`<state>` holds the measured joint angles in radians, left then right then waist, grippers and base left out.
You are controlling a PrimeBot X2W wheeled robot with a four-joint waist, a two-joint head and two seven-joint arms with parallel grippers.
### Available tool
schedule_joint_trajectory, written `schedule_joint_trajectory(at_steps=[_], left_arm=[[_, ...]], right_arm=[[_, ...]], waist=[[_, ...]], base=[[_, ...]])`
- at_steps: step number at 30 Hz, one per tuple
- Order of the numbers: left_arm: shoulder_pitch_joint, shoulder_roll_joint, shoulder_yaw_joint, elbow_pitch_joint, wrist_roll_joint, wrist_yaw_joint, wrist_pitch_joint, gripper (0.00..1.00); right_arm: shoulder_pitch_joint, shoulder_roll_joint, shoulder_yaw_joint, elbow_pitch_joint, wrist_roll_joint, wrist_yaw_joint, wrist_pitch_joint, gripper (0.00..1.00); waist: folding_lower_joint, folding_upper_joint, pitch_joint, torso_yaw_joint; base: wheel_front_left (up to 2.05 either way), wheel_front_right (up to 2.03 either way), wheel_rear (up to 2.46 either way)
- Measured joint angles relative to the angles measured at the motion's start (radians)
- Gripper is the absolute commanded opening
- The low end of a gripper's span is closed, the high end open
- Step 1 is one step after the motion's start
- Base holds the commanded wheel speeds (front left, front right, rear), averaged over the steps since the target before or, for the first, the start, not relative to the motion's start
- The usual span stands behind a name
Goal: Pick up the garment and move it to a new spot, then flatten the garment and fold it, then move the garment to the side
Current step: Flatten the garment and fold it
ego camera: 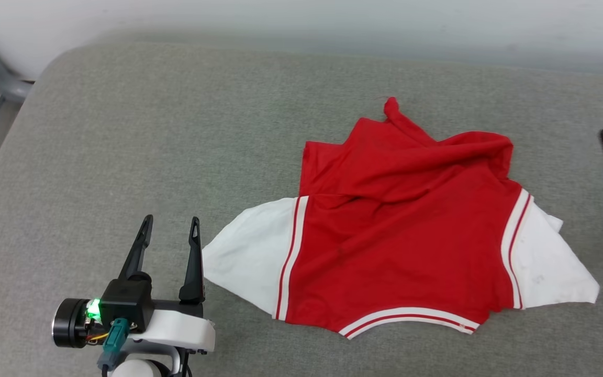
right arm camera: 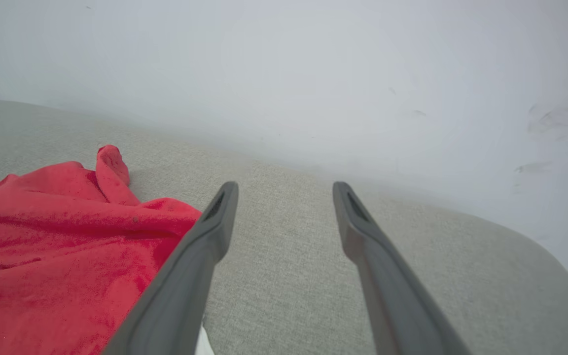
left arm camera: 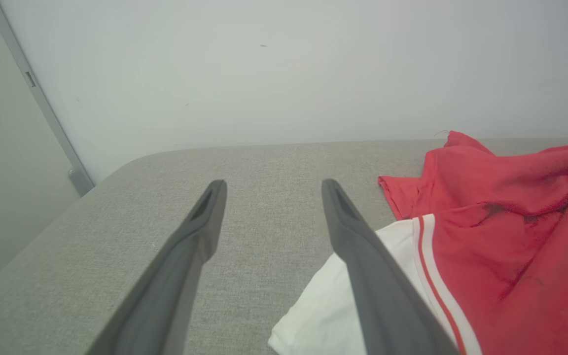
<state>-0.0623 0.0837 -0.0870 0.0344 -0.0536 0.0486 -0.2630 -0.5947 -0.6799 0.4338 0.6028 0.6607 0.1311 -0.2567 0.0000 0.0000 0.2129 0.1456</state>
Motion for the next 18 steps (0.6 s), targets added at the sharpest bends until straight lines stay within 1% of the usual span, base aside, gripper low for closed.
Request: schedule_joint_trajectory(at_steps=[5, 8, 10, 13, 15, 18], left_arm=[[0.015, 0.000, 0.012, -0.003, 0.007, -0.005, 0.000, 1.00], [0.018, 0.001, 0.024, -0.002, 0.007, -0.006, 0.000, 1.00], [0.022, 0.000, 0.025, -0.004, 0.007, -0.006, 0.000, 1.00], [0.030, -0.002, 0.026, -0.007, 0.007, -0.006, 0.000, 1.00], [0.030, -0.003, 0.026, -0.008, 0.009, -0.006, 0.000, 1.00], [0.028, -0.006, 0.025, -0.010, 0.010, -0.008, 0.000, 1.00]], right_arm=[[0.134, -0.023, -0.192, -0.195, -0.092, 0.000, 0.005, 1.00], [0.221, -0.030, -0.269, -0.341, -0.120, 0.000, 0.092, 1.00], [0.280, -0.040, -0.290, -0.450, -0.131, 0.000, 0.192, 1.00], [0.367, -0.056, -0.289, -0.588, -0.091, 0.000, 0.383, 1.00], [0.419, -0.081, -0.282, -0.652, -0.073, 0.000, 0.512, 1.00], [0.474, -0.100, -0.292, -0.709, -0.043, 0.000, 0.689, 1.00]], waist=[[0.0000, 0.0000, -0.018, -0.031], [0.0000, 0.0000, -0.028, -0.043], [0.0000, 0.0000, -0.034, -0.051], [-0.0001, 0.0000, -0.036, -0.058], [-0.0001, 0.0000, -0.032, -0.060], [-0.0001, 0.0000, -0.023, -0.058]], base=[[0.00, 0.00, 0.00], [0.00, 0.00, 0.00], [0.00, 0.00, 0.00], [0.00, 0.00, 0.00], [0.00, 0.00, 0.00], [0.00, 0.00, 0.00]])
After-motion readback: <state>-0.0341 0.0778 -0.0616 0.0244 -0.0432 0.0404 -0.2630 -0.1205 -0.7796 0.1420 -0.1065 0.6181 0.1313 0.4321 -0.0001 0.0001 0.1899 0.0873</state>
